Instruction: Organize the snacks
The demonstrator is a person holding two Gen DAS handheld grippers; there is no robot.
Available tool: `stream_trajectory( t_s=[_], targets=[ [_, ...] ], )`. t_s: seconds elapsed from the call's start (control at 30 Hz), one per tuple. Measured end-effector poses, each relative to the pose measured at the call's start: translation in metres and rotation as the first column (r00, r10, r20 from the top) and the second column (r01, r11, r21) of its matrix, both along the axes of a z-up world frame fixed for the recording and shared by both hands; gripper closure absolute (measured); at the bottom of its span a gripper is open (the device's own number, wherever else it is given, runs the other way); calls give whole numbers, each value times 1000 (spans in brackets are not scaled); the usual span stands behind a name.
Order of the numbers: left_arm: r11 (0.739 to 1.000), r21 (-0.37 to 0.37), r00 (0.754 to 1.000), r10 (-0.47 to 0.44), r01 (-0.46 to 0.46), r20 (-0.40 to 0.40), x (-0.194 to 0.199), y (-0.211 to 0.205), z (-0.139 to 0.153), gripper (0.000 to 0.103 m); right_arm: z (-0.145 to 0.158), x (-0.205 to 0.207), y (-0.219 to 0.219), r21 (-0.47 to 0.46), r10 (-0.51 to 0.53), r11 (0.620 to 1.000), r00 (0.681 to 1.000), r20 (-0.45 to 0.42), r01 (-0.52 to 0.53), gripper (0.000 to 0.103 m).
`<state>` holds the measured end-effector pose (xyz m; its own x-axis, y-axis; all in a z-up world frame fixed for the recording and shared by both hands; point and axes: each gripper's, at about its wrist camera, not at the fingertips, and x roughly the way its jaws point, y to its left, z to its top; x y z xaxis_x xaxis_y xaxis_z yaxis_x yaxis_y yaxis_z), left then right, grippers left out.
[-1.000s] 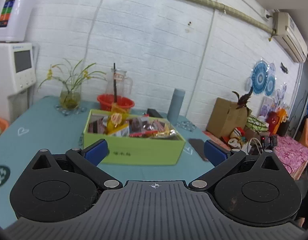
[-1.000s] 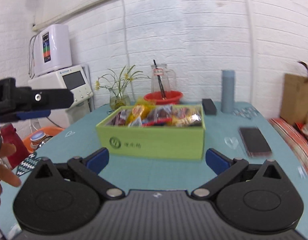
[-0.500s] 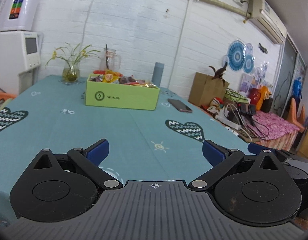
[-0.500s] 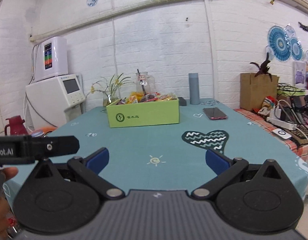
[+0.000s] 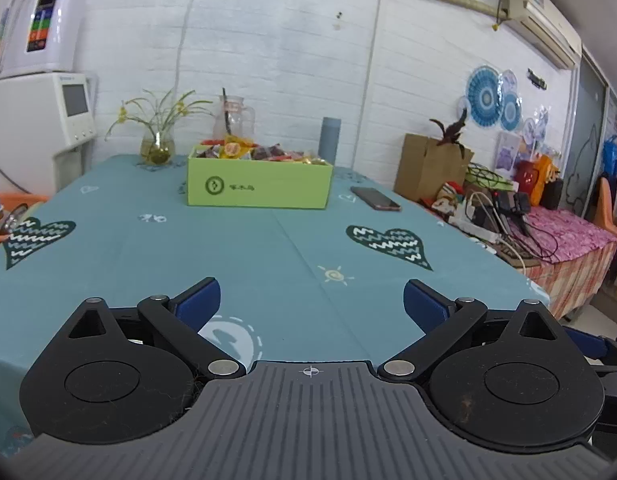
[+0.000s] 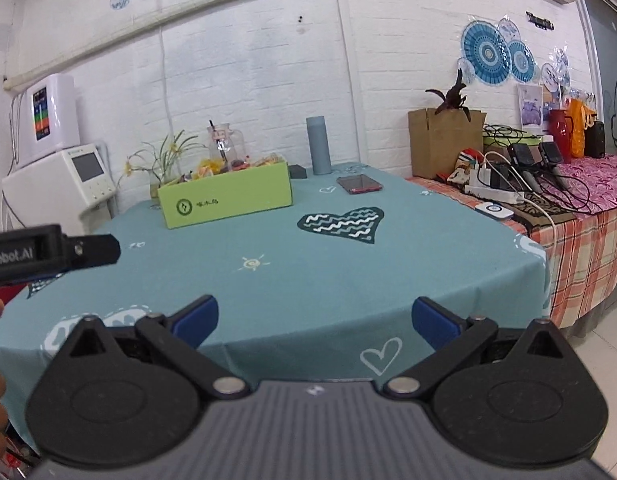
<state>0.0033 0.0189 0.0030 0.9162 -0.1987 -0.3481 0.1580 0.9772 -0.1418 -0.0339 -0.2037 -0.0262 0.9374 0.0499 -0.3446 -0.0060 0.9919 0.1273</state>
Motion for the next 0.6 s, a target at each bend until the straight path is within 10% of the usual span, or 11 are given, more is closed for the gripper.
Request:
stream_trajectory(
  t_s=[0.6],
  targets=[
    [1000, 11, 1000, -2, 2, -11, 3, 0, -8, 25, -6, 2, 1, -8, 18, 1000, 1000, -13, -18, 0]
  ],
)
